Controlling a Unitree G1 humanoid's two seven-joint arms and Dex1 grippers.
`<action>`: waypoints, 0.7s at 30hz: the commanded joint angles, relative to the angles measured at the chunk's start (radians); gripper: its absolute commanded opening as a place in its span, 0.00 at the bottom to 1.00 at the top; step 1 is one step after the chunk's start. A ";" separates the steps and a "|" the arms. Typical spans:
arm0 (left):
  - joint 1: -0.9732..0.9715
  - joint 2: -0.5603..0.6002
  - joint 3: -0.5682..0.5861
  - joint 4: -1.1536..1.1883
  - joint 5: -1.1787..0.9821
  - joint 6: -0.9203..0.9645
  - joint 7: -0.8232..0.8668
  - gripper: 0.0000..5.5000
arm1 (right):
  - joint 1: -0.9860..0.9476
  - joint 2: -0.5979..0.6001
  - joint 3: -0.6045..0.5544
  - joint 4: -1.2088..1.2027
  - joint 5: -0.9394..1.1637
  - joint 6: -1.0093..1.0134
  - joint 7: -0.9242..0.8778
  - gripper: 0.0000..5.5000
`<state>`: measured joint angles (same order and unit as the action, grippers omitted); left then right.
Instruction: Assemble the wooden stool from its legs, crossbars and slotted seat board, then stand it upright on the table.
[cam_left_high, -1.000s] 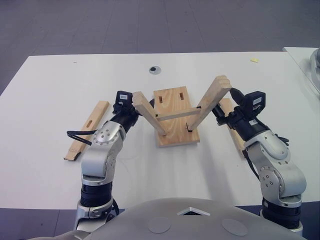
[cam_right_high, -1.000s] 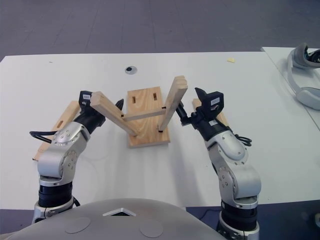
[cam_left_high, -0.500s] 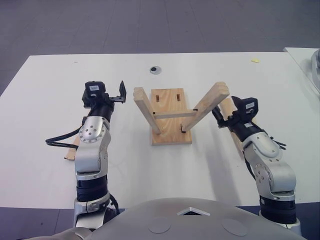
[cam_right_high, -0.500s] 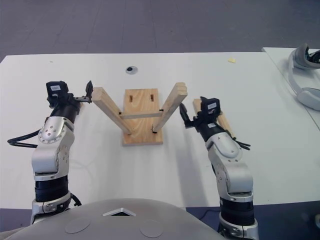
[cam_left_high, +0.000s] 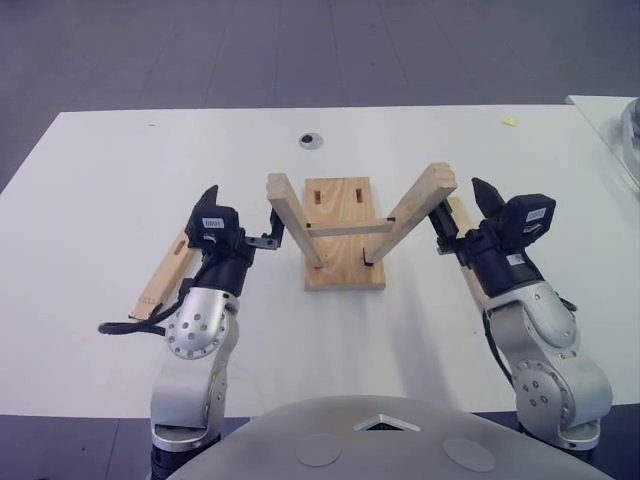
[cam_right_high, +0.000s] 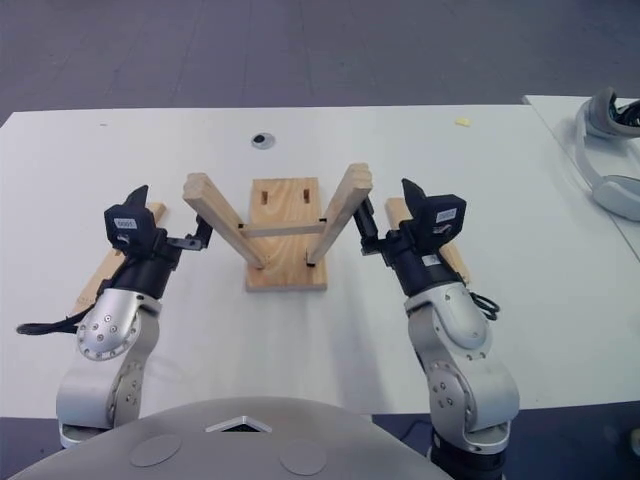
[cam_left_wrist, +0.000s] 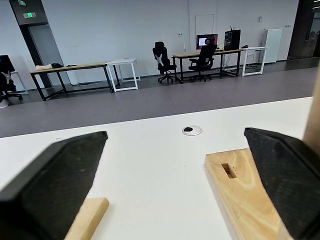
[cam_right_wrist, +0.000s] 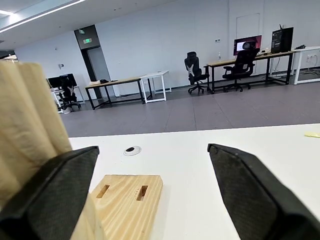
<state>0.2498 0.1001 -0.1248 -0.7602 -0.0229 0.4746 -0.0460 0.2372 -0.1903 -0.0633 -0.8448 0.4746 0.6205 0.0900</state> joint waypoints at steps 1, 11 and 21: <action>-0.095 0.004 -0.225 0.049 -0.096 -0.016 -0.186 0.93 | -0.059 -0.038 0.113 0.000 0.155 0.069 0.157 0.75; -0.093 -0.036 0.494 0.231 -0.180 -0.065 0.170 0.93 | -0.037 0.011 -0.211 0.283 -0.098 -0.094 -0.147 0.75; -0.040 -0.110 0.169 0.153 -0.128 -0.033 0.125 0.93 | 0.007 -0.034 -0.015 0.204 -0.139 -0.141 0.021 0.75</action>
<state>0.2343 -0.0097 0.3203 -0.5630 -0.1460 0.4043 0.2026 0.2327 -0.1769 -0.2692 -0.5536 0.2533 0.4614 -0.0780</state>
